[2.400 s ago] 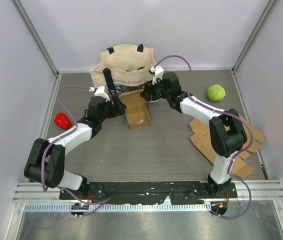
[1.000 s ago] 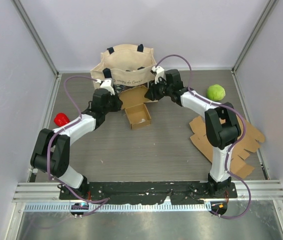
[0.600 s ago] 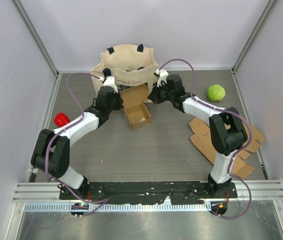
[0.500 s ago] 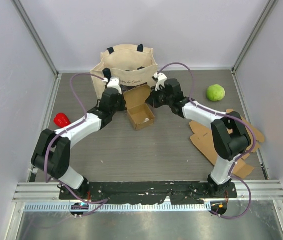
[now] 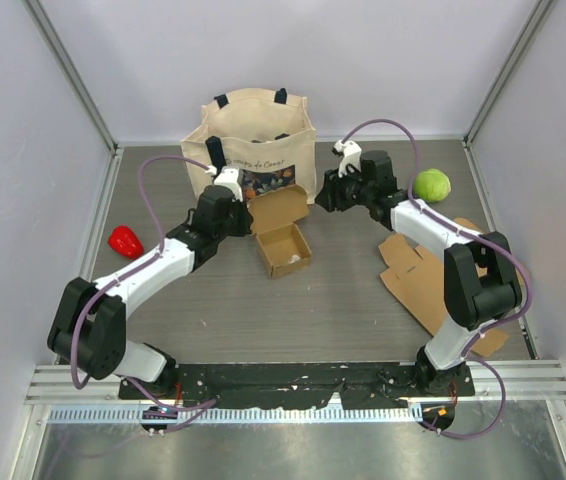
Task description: Fold the paper box
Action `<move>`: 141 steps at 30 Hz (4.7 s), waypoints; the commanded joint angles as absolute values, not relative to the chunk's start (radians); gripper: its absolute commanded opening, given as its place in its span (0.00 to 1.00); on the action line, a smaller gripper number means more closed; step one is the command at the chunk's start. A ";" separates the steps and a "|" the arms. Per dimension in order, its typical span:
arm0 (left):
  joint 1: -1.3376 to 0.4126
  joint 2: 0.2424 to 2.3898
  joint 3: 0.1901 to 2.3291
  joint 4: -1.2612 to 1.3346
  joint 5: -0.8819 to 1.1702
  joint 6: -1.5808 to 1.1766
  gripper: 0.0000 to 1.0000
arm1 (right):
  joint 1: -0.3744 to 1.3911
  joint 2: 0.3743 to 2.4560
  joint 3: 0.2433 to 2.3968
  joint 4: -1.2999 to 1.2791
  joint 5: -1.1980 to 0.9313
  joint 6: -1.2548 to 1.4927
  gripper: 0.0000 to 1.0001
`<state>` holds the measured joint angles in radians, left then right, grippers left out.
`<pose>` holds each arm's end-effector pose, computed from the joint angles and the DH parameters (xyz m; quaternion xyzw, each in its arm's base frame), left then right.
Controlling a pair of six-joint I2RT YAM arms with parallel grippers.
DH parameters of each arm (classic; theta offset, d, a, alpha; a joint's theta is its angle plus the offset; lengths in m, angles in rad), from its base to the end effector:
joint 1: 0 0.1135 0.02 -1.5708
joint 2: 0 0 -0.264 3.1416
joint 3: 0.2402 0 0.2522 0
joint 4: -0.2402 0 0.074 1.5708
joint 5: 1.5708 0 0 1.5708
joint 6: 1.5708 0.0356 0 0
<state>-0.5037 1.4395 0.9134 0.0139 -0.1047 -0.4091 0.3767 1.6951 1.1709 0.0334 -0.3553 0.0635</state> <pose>0.2845 -0.1525 0.2505 0.0144 0.8623 -0.1817 0.4725 0.3577 0.1548 0.2542 -0.2214 0.8197 0.2584 0.4607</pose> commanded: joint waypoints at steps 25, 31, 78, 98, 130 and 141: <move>-0.503 1.371 0.917 -0.087 0.034 -0.353 0.19 | 0.337 1.767 1.290 -0.126 -0.756 -0.167 0.37; -0.502 1.364 0.939 -0.081 0.012 -0.373 0.39 | 0.339 1.758 1.276 -0.106 -0.764 -0.114 0.25; -0.641 1.405 0.911 0.192 -0.546 -0.442 0.00 | 0.681 1.539 0.897 0.486 0.368 0.218 0.01; -0.715 1.480 0.713 0.434 -0.612 -0.568 0.05 | 0.834 1.618 0.640 0.955 0.735 0.207 0.01; -0.821 1.459 0.578 0.500 -0.695 -0.566 0.00 | 0.994 1.588 0.667 0.792 1.058 0.434 0.03; -0.845 1.413 0.569 0.500 -0.721 -0.577 0.00 | 1.054 1.715 0.721 0.896 1.196 0.357 0.03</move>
